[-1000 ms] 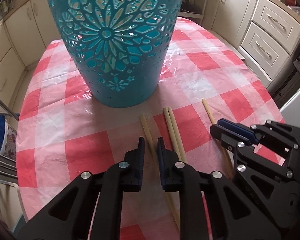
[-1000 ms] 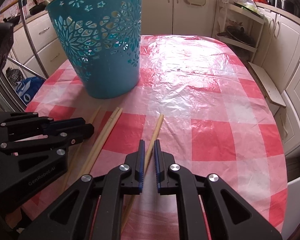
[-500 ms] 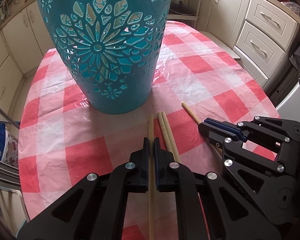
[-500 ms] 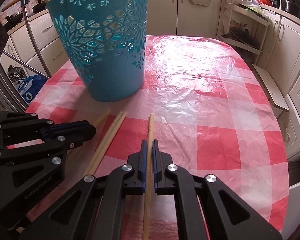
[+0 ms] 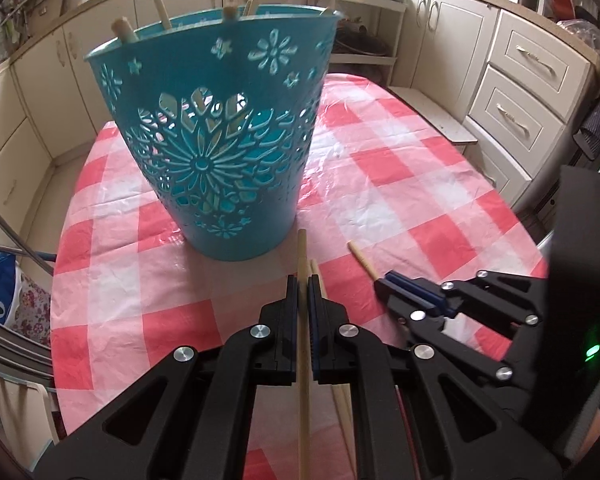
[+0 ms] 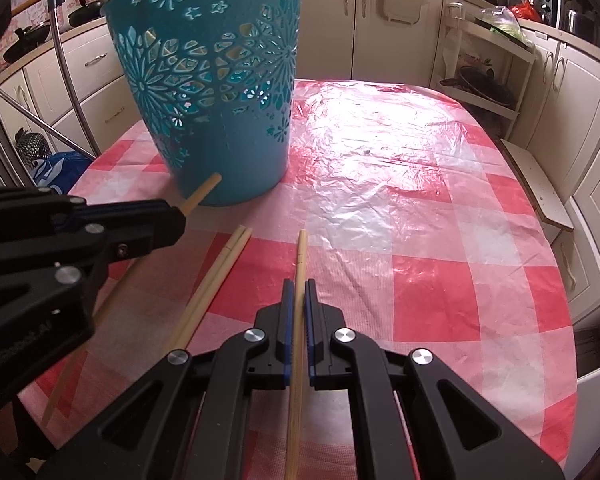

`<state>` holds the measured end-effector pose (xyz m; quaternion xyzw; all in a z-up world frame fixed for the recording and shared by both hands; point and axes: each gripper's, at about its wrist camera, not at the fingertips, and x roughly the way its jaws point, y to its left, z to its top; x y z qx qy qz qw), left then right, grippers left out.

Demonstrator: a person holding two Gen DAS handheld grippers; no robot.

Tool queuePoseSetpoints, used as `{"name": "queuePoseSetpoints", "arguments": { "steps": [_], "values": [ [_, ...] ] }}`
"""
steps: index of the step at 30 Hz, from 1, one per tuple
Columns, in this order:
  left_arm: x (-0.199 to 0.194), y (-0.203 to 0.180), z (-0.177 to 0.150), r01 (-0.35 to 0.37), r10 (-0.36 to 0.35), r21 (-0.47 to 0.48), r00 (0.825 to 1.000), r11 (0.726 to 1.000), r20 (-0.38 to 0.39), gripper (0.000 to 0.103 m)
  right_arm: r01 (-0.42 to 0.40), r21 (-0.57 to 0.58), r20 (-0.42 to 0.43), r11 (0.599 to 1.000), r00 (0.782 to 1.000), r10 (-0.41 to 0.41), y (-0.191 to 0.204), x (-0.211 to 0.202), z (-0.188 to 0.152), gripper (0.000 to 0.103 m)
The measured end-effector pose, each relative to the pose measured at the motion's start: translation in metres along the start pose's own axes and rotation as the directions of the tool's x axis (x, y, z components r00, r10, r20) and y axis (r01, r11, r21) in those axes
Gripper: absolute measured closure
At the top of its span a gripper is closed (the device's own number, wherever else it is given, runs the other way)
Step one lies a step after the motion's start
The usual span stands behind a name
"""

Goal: Organize utensils
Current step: 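Close the left tool on a wooden stick while the right tool grasps another stick, then lift the stick with the left tool up toward the teal basket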

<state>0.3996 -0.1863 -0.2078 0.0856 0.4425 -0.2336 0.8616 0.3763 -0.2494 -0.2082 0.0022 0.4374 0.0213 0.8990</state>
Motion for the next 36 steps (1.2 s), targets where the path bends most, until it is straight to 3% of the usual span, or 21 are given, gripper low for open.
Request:
{"name": "queuePoseSetpoints", "arguments": {
  "steps": [7, 11, 16, 36],
  "values": [
    [-0.014, -0.002, 0.002, 0.029, -0.029, -0.010, 0.999, 1.000, 0.021, 0.098, 0.047, -0.057, -0.019, 0.997, 0.999, -0.048, 0.009, 0.001, 0.002, 0.097],
    [-0.025, -0.001, 0.006, 0.046, -0.045, -0.020, 0.998, 0.999, 0.044, 0.098, 0.018, -0.063, -0.054, 0.998, 0.998, -0.021, 0.004, 0.001, 0.006, 0.097],
    [-0.031, 0.001, 0.007, 0.055, -0.053, -0.024, 0.997, 0.998, 0.056, 0.098, -0.023, 0.017, -0.036, 1.000, 0.999, 0.024, -0.005, 0.002, 0.004, 0.097],
    [-0.048, 0.003, 0.012, 0.095, -0.091, -0.031, 0.989, 0.995, 0.120, 0.098, -0.050, 0.033, -0.011, 0.998, 0.999, 0.050, -0.009, 0.000, 0.001, 0.097]
  ]
}}
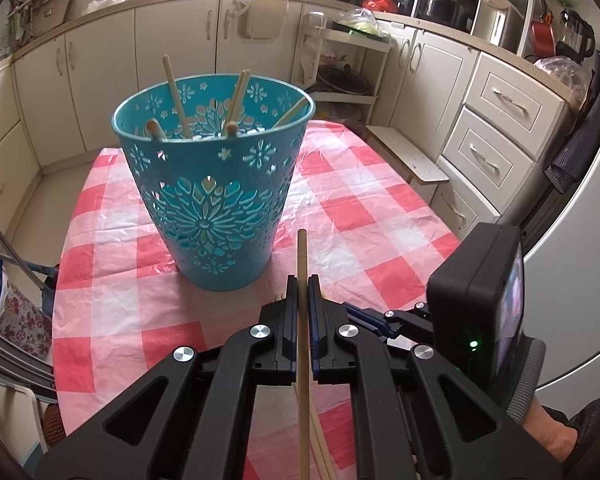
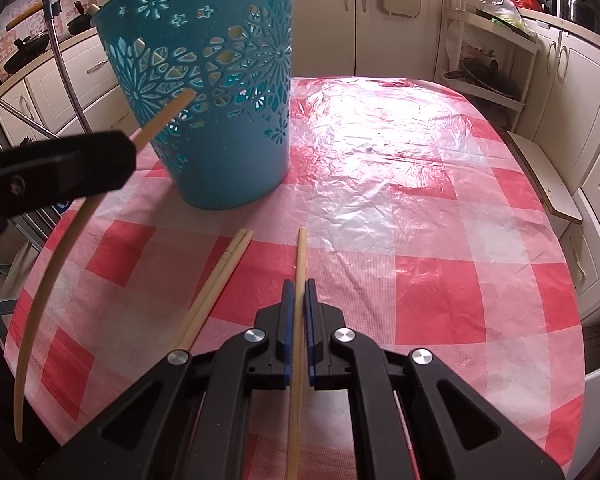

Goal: Organize utensils
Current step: 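Lift the stick with the left tool up toward the teal basket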

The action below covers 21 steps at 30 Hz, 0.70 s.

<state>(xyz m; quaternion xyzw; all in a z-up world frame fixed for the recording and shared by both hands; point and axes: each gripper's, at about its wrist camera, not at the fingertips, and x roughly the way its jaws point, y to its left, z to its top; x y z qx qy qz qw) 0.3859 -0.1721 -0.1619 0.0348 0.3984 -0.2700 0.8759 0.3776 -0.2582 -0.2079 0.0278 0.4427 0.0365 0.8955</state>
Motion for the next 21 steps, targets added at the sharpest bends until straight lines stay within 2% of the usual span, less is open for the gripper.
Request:
{"name": "queuePoseSetpoints", "arguments": {
  "steps": [15, 21],
  "values": [
    [-0.001, -0.003, 0.001, 0.006, -0.006, 0.003, 1.000, 1.000, 0.007, 0.098, -0.001, -0.001, -0.001, 1.000, 1.000, 0.001, 0.000, 0.000, 0.000, 0.097],
    [-0.011, -0.004, 0.005, 0.043, -0.043, -0.002, 0.998, 0.999, 0.045, 0.098, -0.002, 0.001, -0.001, 1.000, 1.000, 0.002, 0.000, 0.000, 0.000, 0.097]
  ]
}}
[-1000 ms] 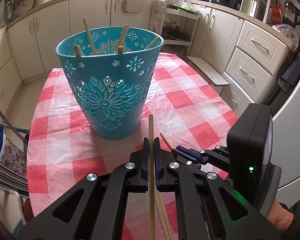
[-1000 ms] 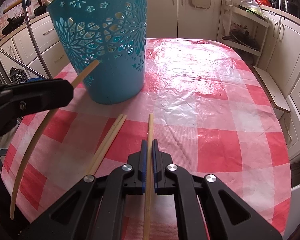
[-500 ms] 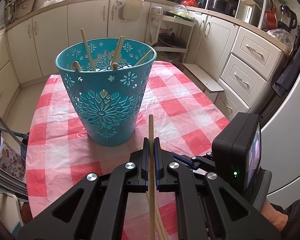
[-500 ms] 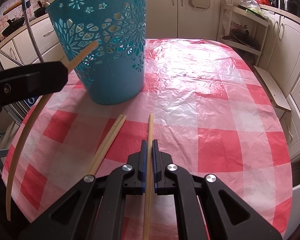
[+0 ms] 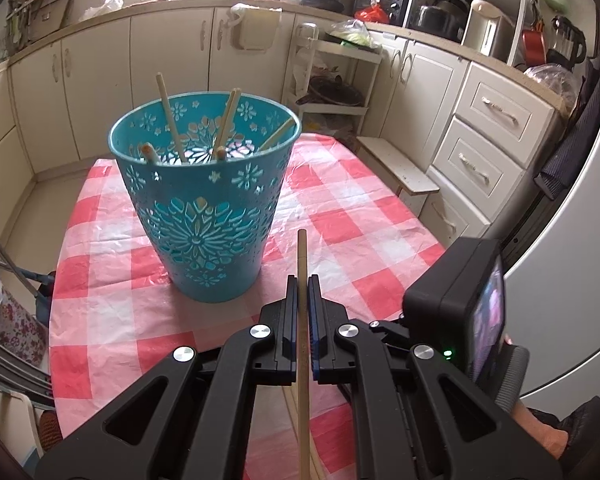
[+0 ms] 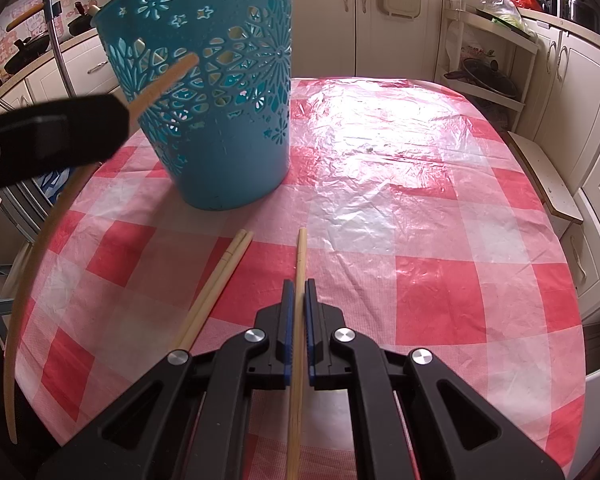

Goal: Organize utensils
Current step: 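Lift the stick with the left tool up toward the teal basket, then lower the stick into the basket and open the left tool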

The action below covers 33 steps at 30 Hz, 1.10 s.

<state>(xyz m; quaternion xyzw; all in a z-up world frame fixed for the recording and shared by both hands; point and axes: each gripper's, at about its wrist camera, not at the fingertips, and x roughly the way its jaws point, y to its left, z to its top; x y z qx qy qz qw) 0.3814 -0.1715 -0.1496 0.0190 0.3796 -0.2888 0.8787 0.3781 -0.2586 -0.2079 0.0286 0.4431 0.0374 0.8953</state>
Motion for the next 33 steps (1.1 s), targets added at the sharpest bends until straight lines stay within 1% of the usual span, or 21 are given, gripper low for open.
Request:
{"name": "queuePoseSetpoints", "arguments": {
  "steps": [2, 4, 6, 8, 10, 11, 14, 19, 24, 27, 29, 30, 32, 33],
  "values": [
    [-0.006, 0.004, 0.003, 0.035, -0.035, -0.022, 0.999, 0.999, 0.012, 0.098, -0.002, 0.001, -0.001, 1.000, 1.000, 0.002, 0.000, 0.000, 0.000, 0.097],
    [-0.015, 0.016, 0.009, 0.083, -0.081, -0.063, 0.996, 0.995, 0.032, 0.098, -0.001, 0.001, -0.002, 1.000, 1.000, 0.001, 0.001, 0.001, 0.001, 0.097],
    [-0.026, 0.032, 0.015, 0.140, -0.133, -0.115, 0.989, 0.983, 0.061, 0.098, 0.000, 0.002, -0.003, 1.000, 1.000, 0.000, 0.002, 0.001, 0.002, 0.097],
    [-0.043, 0.056, 0.024, 0.199, -0.180, -0.179, 0.977, 0.963, 0.116, 0.098, 0.002, 0.002, -0.004, 1.000, 1.000, -0.002, 0.003, 0.002, 0.003, 0.097],
    [-0.056, 0.078, 0.032, 0.237, -0.201, -0.231, 0.965, 0.944, 0.169, 0.098, 0.004, 0.002, -0.005, 1.000, 1.000, -0.004, 0.005, 0.002, 0.003, 0.097],
    [-0.061, 0.087, 0.035, 0.246, -0.200, -0.247, 0.960, 0.937, 0.194, 0.098, 0.004, 0.002, -0.006, 1.000, 1.000, -0.004, 0.005, 0.002, 0.004, 0.097],
    [-0.069, 0.105, 0.045, 0.240, -0.176, -0.270, 0.955, 0.933, 0.240, 0.098, -0.003, 0.009, -0.009, 1.000, 1.000, 0.003, 0.002, 0.003, 0.004, 0.097],
    [-0.061, 0.111, 0.065, 0.239, -0.162, -0.292, 0.951, 0.926, 0.263, 0.098, -0.023, 0.029, -0.017, 0.999, 1.000, 0.024, -0.002, 0.005, 0.007, 0.097],
    [-0.055, 0.110, 0.098, 0.237, -0.136, -0.289, 0.934, 0.928, 0.330, 0.098, -0.040, 0.041, -0.022, 0.998, 0.999, 0.041, -0.005, 0.005, 0.007, 0.097],
    [-0.049, 0.107, 0.123, 0.185, -0.070, -0.276, 0.922, 0.943, 0.380, 0.098, -0.049, 0.049, -0.024, 0.998, 0.998, 0.050, -0.007, 0.005, 0.008, 0.097],
    [-0.043, 0.106, 0.140, 0.120, 0.003, -0.267, 0.908, 0.956, 0.419, 0.098, -0.051, 0.049, -0.026, 0.997, 0.998, 0.052, -0.008, 0.005, 0.008, 0.097],
    [-0.042, 0.107, 0.145, 0.103, 0.024, -0.268, 0.902, 0.958, 0.432, 0.098, -0.051, 0.049, -0.026, 0.998, 0.998, 0.052, -0.008, 0.004, 0.007, 0.097],
    [-0.036, 0.107, 0.161, 0.037, 0.092, -0.260, 0.881, 0.965, 0.463, 0.098, -0.049, 0.045, -0.027, 0.998, 0.998, 0.050, -0.007, 0.004, 0.008, 0.097],
    [-0.033, 0.108, 0.167, 0.010, 0.115, -0.256, 0.875, 0.967, 0.470, 0.098, -0.047, 0.042, -0.027, 0.998, 0.998, 0.049, -0.007, 0.004, 0.008, 0.097]
  ]
}}
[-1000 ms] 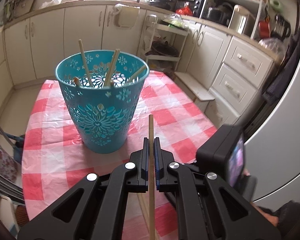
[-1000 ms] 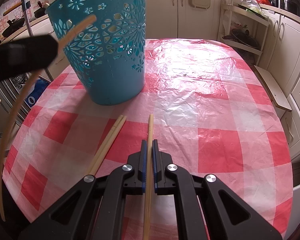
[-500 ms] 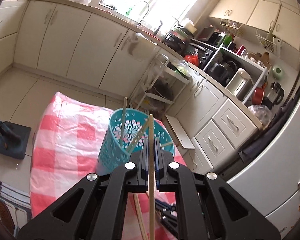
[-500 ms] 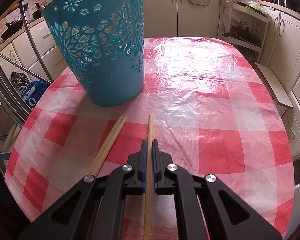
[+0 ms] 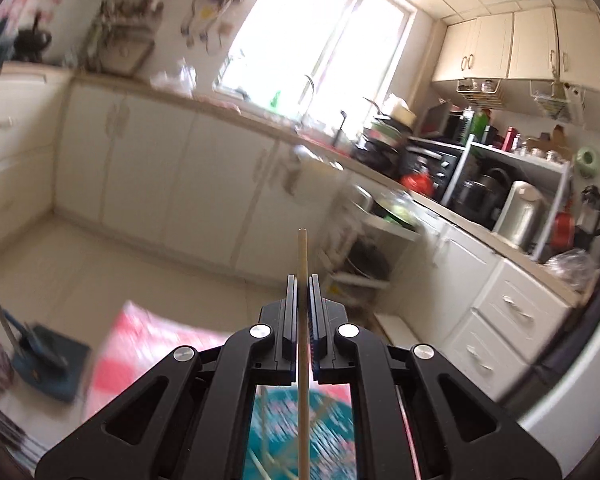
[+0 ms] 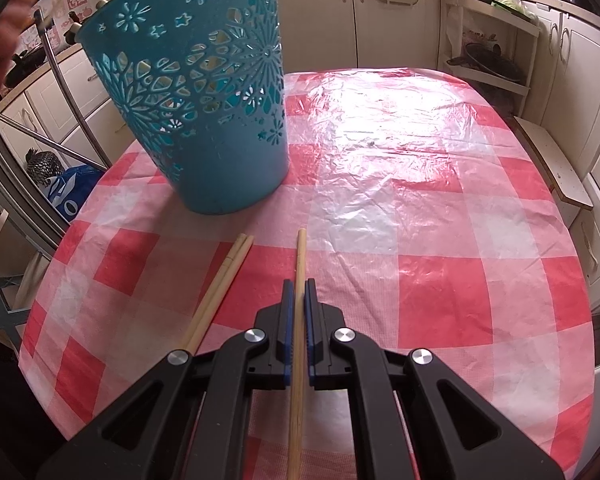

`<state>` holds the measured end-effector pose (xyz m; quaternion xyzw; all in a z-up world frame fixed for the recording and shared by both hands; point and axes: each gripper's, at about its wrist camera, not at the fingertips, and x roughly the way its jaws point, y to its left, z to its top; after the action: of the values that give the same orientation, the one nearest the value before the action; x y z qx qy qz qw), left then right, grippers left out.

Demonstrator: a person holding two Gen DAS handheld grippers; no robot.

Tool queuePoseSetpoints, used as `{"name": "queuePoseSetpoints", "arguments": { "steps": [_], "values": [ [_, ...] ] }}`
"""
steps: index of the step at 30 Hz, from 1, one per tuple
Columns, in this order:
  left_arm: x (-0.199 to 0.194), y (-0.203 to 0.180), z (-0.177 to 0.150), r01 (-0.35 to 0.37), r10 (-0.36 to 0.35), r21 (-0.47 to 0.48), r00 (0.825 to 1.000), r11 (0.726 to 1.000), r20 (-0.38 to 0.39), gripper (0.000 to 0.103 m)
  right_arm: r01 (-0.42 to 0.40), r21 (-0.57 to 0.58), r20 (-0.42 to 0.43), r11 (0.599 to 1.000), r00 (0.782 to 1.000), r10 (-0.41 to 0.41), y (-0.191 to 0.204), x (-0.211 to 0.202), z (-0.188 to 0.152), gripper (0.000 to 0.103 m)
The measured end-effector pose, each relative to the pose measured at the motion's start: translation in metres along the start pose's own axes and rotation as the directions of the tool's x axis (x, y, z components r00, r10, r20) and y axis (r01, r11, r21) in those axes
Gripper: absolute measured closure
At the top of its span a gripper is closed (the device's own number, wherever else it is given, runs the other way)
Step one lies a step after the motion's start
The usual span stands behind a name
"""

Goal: Organize utensils
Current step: 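Lower the stick into the basket and open the left tool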

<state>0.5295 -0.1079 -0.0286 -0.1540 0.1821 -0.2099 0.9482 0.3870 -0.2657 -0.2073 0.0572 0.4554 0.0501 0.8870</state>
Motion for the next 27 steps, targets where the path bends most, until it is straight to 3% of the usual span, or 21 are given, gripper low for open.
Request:
{"name": "queuePoseSetpoints", "arguments": {
  "steps": [5, 12, 22, 27],
  "values": [
    [0.021, -0.003, 0.001, -0.058, 0.059, 0.055, 0.998, 0.997, -0.016, 0.098, 0.010, -0.013, -0.004, 1.000, 1.000, -0.010, 0.002, 0.001, 0.001, 0.097],
    [0.031, 0.007, -0.009, -0.092, 0.095, 0.059, 0.994, 0.994, -0.052, 0.098, 0.005, -0.003, -0.009, 1.000, 1.000, -0.005, 0.002, 0.002, 0.003, 0.097],
    [0.014, 0.021, 0.005, -0.082, 0.085, -0.052, 0.995, 0.995, 0.056, 0.098, -0.002, 0.004, -0.006, 1.000, 1.000, 0.002, 0.000, 0.001, 0.002, 0.097],
    [0.023, 0.022, -0.003, -0.090, 0.093, -0.062, 0.994, 0.994, 0.054, 0.098, -0.006, 0.003, -0.008, 1.000, 1.000, 0.006, -0.001, 0.001, 0.003, 0.097]
  ]
}}
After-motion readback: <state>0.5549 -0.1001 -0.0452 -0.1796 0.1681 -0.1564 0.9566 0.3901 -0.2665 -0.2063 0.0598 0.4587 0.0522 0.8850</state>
